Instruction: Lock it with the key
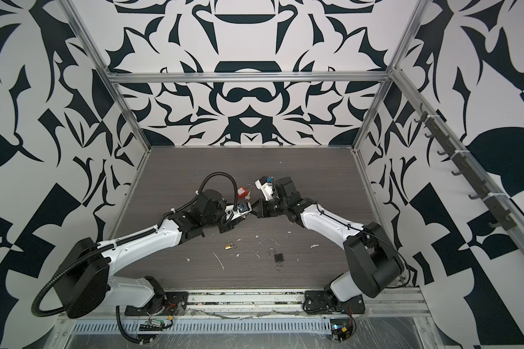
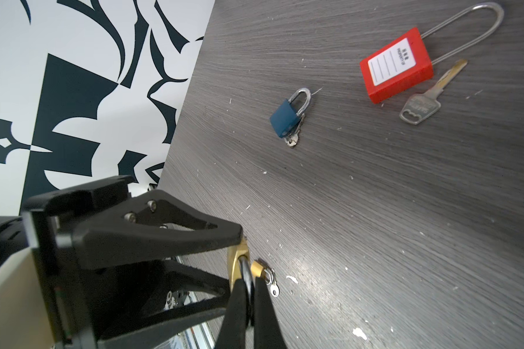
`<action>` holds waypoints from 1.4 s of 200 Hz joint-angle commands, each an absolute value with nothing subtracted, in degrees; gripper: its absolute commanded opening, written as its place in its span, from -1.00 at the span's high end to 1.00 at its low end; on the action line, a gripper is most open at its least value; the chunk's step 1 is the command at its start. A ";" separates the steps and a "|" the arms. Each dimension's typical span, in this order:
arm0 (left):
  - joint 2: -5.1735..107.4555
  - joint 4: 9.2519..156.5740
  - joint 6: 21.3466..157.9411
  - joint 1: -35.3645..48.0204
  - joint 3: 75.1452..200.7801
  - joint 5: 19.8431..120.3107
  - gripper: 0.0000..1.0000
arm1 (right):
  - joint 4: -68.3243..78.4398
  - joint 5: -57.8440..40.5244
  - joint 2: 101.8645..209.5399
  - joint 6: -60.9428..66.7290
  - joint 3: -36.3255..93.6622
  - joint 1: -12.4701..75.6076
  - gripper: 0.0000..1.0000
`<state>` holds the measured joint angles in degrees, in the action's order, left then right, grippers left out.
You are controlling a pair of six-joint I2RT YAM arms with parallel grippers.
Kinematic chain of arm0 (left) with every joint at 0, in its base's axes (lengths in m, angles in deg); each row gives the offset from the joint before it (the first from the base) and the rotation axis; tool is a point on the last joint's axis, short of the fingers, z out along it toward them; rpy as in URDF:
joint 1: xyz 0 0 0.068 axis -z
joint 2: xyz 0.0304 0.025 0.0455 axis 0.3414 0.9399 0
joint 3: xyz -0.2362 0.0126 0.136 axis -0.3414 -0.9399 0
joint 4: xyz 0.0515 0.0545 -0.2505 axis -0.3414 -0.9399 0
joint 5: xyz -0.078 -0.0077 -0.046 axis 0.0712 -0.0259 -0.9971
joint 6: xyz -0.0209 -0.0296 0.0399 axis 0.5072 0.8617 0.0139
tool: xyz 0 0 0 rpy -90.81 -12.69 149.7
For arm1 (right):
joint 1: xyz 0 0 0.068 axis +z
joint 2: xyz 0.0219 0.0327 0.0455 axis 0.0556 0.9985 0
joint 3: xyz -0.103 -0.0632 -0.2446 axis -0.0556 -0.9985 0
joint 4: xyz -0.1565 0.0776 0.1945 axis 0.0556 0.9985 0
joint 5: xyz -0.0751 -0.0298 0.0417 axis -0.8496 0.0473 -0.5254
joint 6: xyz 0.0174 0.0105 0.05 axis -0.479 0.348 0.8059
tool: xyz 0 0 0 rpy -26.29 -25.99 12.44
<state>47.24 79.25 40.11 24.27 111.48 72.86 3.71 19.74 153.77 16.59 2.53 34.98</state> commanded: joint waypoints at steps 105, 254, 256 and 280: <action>42.69 95.02 45.41 26.09 106.96 71.19 1.00 | 18.33 14.94 142.09 8.54 10.23 29.65 0.61; 46.60 108.78 135.08 15.86 107.85 83.36 1.00 | -3.64 8.75 125.91 4.97 -7.54 28.33 0.12; 46.89 108.76 136.54 15.52 107.83 82.91 1.00 | -3.64 8.79 126.09 4.90 -7.50 28.39 0.12; 49.43 110.17 151.01 13.84 107.05 79.49 1.00 | -3.83 9.36 130.17 4.64 -6.45 30.16 0.14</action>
